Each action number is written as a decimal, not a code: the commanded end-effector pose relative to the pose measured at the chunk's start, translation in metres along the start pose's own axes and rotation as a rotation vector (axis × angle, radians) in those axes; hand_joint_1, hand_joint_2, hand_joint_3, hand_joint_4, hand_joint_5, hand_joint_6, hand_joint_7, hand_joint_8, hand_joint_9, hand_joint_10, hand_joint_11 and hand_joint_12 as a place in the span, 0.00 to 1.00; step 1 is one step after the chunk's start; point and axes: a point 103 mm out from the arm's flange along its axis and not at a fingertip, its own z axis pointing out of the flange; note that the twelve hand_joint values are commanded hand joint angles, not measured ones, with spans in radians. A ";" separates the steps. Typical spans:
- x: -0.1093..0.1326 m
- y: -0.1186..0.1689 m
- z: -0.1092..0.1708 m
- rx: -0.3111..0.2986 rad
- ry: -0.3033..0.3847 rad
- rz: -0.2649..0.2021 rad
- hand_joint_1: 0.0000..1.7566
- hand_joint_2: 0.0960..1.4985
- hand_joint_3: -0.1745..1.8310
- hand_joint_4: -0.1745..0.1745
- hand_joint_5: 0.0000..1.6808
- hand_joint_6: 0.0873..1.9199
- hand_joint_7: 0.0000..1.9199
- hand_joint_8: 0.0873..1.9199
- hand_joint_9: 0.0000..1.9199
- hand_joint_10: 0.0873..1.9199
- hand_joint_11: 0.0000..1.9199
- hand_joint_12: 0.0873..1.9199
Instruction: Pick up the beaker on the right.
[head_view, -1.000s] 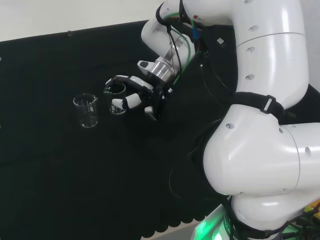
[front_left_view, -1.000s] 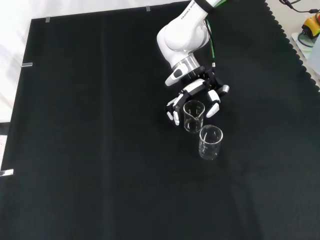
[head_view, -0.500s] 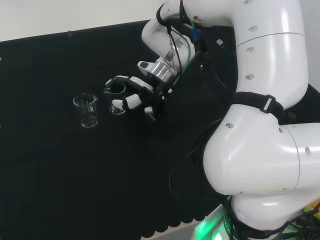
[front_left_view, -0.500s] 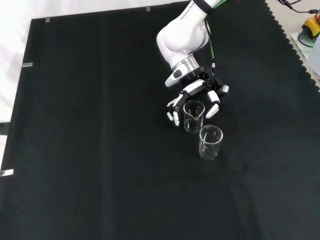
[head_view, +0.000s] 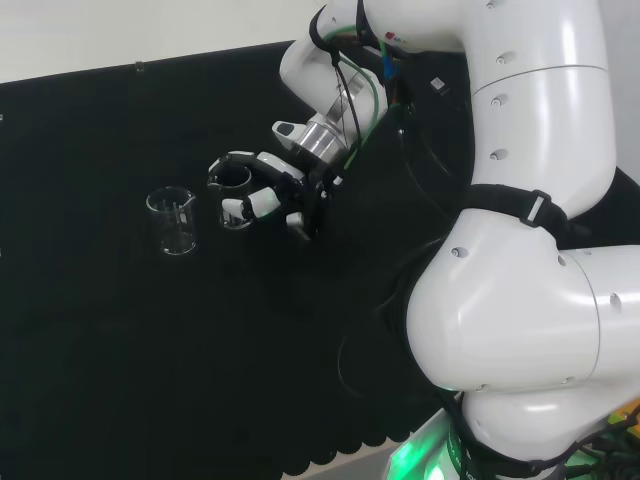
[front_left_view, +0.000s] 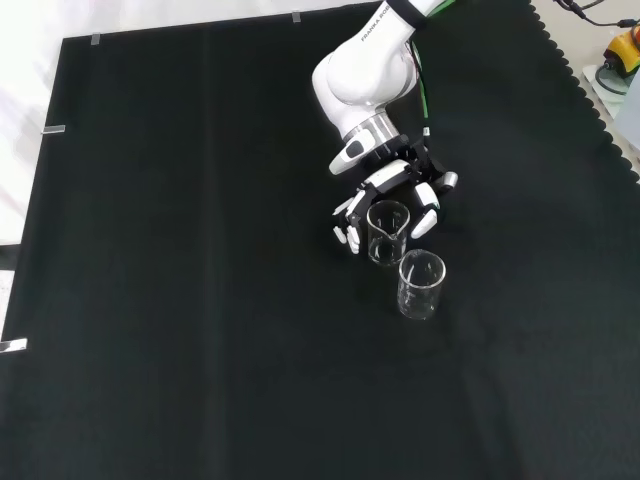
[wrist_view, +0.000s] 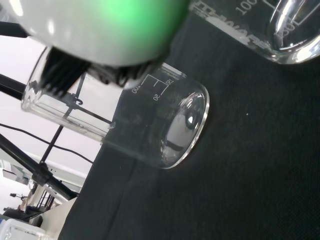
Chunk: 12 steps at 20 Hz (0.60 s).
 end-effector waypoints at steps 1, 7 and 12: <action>0.002 0.000 0.002 -0.059 0.002 0.026 0.67 0.22 0.64 0.45 0.37 0.56 0.39 0.34 0.42 0.27 0.10 0.67; 0.000 -0.001 0.000 -0.143 0.009 0.053 0.79 0.43 0.42 0.02 0.66 0.53 0.66 0.36 0.53 0.44 0.35 0.54; 0.003 0.000 -0.008 -0.163 -0.012 0.038 0.81 0.35 0.49 0.00 0.71 0.48 0.73 0.28 0.56 0.44 0.39 0.50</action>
